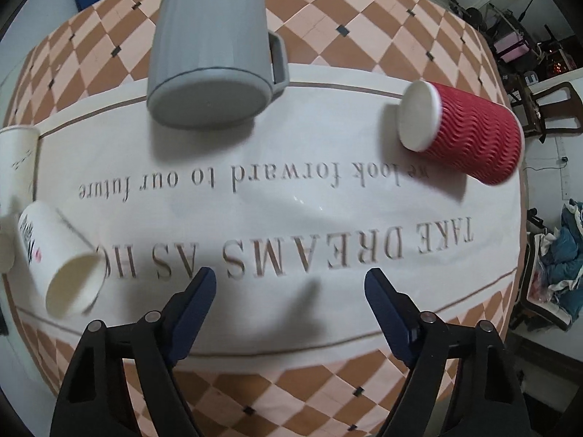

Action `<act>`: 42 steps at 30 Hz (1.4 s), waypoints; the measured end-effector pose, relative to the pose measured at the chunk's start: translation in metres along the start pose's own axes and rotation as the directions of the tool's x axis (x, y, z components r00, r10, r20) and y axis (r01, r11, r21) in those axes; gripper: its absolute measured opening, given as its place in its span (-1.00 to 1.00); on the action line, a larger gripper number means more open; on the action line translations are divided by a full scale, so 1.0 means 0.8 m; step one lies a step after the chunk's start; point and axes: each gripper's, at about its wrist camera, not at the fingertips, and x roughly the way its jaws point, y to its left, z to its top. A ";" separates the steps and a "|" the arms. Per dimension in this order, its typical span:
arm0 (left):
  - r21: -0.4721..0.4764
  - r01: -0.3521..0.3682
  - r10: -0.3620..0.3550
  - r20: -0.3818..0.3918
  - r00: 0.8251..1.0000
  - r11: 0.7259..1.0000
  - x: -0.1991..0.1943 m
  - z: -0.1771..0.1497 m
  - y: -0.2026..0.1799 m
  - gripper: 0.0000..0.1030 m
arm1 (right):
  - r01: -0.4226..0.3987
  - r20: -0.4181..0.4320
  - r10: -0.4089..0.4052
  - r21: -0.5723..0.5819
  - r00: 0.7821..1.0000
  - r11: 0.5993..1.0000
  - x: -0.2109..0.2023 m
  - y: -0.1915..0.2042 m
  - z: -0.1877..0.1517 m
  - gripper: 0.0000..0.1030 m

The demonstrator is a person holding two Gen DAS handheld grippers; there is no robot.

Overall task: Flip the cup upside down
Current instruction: 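Reach the left gripper to the white cup with black calligraphy and grasp it, then lift the white cup with the left gripper and carry it toward the right gripper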

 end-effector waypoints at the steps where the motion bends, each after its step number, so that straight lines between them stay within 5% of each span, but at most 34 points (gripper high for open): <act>1: 0.014 0.003 -0.003 -0.014 1.000 1.000 0.007 0.004 0.000 0.66 | 0.000 -0.004 0.000 0.002 1.000 1.000 0.003 0.003 0.005 0.64; 5: 0.027 0.011 -0.010 -0.049 0.999 1.000 0.033 0.018 0.003 0.65 | 0.008 -0.018 -0.008 0.001 1.000 1.000 0.010 0.016 0.020 0.63; 9: 0.046 0.026 -0.022 -0.075 0.997 0.999 0.050 0.024 0.006 0.13 | 0.019 -0.024 -0.019 -0.002 1.000 1.000 0.011 0.030 0.030 0.60; 19: 0.081 0.030 -0.030 -0.006 1.000 0.996 0.020 0.018 0.014 0.08 | 0.029 0.002 -0.029 0.036 1.000 0.999 -0.013 0.027 0.031 0.55; 26: 0.095 0.067 -0.074 0.072 0.995 0.993 -0.058 -0.009 -0.009 0.08 | 0.003 0.042 -0.005 0.067 0.999 0.998 -0.039 -0.013 -0.001 0.55; 34: 0.090 0.167 -0.173 0.065 0.983 0.982 -0.117 -0.093 -0.082 0.08 | -0.041 0.098 0.036 0.045 0.995 0.998 -0.065 -0.065 -0.055 0.55; 42: -0.009 0.292 -0.292 -0.070 0.954 0.956 -0.097 -0.193 -0.169 0.08 | -0.037 0.090 0.034 0.025 0.995 0.999 -0.044 -0.147 -0.116 0.55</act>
